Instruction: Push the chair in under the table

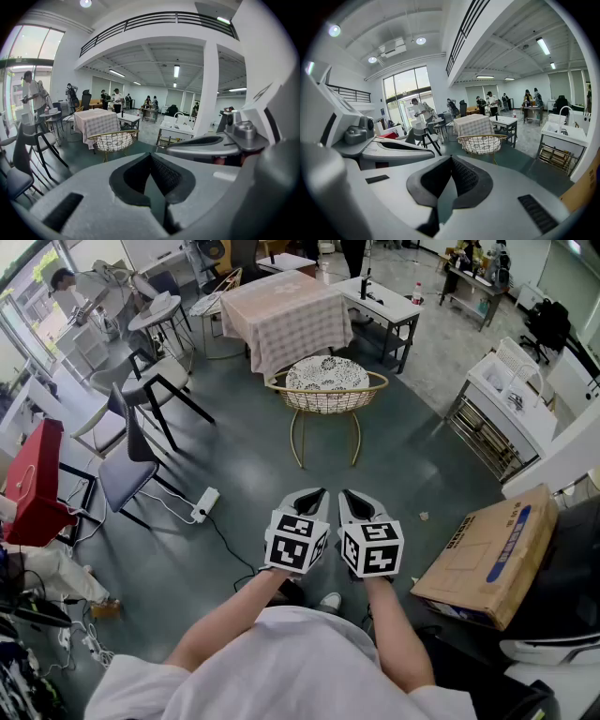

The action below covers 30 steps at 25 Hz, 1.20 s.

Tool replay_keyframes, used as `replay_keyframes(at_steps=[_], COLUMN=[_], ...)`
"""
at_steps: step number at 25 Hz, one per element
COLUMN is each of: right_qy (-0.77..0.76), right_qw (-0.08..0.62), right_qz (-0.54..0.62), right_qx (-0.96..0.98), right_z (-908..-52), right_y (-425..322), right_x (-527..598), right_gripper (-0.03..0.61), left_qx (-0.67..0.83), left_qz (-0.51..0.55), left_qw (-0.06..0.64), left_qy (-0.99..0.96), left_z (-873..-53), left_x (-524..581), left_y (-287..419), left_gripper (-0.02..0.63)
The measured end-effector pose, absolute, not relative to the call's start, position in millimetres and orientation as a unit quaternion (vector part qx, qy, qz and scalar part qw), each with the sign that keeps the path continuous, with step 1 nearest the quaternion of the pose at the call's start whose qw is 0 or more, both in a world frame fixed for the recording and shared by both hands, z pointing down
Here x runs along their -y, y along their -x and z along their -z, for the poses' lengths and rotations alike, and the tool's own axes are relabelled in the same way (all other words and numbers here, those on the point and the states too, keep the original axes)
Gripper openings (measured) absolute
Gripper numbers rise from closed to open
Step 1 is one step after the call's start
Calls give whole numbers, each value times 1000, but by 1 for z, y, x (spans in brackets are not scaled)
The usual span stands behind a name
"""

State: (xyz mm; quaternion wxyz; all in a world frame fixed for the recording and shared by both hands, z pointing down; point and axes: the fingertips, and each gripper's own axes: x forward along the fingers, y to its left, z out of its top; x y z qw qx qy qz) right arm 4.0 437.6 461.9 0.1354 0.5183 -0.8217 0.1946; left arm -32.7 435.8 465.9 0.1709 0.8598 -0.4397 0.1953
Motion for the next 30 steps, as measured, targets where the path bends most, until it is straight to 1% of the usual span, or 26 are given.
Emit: replay_keyframes(at_steps=[14, 23, 30], right_qy=[-507, -505, -507], right_qw=[138, 155, 170], right_qz=[-199, -206, -210], right_qx=[827, 824, 818], right_z=[-473, -487, -501], right_y=[-26, -34, -34], right_x=[-431, -393, -334], right_gripper=[3, 3, 5], left_qx=[443, 439, 433], left_qz=[-205, -208, -214], left_qw=[174, 185, 190], left_qy=[-855, -854, -855], left_z=[-476, -489, -501], left_x=[-427, -382, -320], left_y=[9, 3, 7], left_gripper=[5, 5, 5])
